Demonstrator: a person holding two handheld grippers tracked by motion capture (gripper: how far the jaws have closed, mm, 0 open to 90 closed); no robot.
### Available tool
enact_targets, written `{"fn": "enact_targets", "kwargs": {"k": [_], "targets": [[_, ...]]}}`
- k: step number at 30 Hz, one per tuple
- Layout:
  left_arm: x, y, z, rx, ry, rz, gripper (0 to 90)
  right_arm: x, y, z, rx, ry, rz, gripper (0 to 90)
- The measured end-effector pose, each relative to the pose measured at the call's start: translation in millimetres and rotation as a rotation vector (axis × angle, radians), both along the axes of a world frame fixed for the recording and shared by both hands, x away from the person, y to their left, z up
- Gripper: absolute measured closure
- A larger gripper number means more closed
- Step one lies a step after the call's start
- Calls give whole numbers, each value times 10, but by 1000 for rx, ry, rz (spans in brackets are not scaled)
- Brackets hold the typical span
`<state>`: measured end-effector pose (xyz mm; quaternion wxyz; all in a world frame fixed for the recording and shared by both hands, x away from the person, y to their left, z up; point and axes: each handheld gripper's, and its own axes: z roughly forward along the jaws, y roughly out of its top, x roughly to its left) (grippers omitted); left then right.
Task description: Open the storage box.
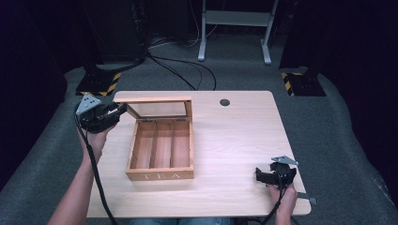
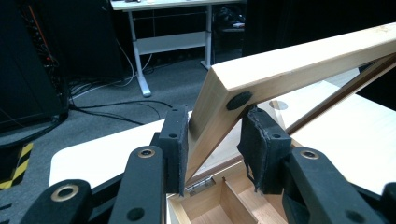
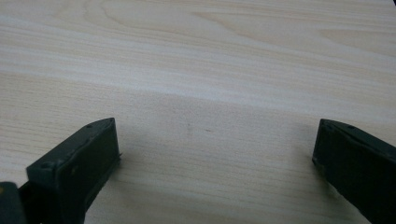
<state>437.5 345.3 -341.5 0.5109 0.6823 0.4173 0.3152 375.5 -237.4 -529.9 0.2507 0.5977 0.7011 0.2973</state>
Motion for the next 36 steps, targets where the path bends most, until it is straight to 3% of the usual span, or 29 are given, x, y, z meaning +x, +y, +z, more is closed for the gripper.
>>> {"fn": "enact_targets", "kwargs": {"k": [36], "targets": [[-8,-5,4,7,1,3,623,0,0,0,0,0,0,0]]}}
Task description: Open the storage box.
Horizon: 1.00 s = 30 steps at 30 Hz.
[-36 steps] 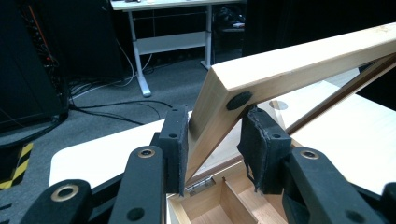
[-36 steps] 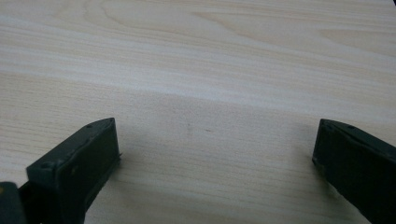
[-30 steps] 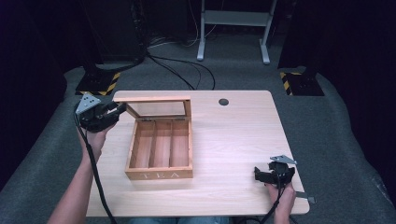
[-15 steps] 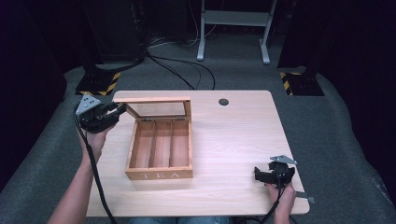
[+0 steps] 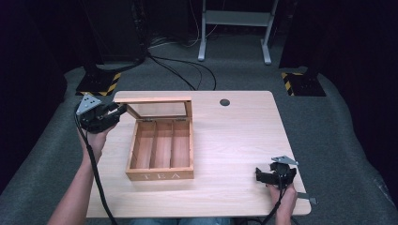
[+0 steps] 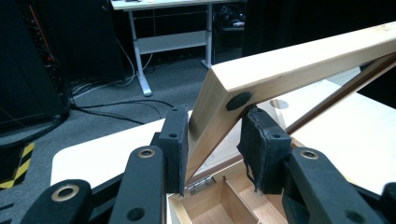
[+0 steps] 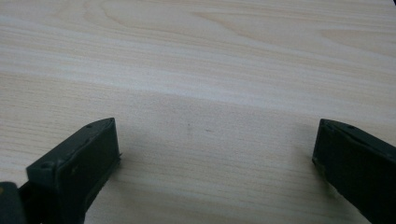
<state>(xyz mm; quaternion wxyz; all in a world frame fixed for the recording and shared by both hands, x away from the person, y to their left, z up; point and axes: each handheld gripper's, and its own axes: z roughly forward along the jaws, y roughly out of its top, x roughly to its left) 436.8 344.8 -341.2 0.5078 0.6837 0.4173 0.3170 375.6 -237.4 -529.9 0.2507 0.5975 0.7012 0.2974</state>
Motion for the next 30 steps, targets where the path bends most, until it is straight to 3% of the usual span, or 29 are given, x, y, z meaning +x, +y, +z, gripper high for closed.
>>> {"fn": "enact_targets", "kwargs": {"k": [30], "targets": [[1,1,10,12,2,-5,624,0,-1,0,0,0,1,0]]}}
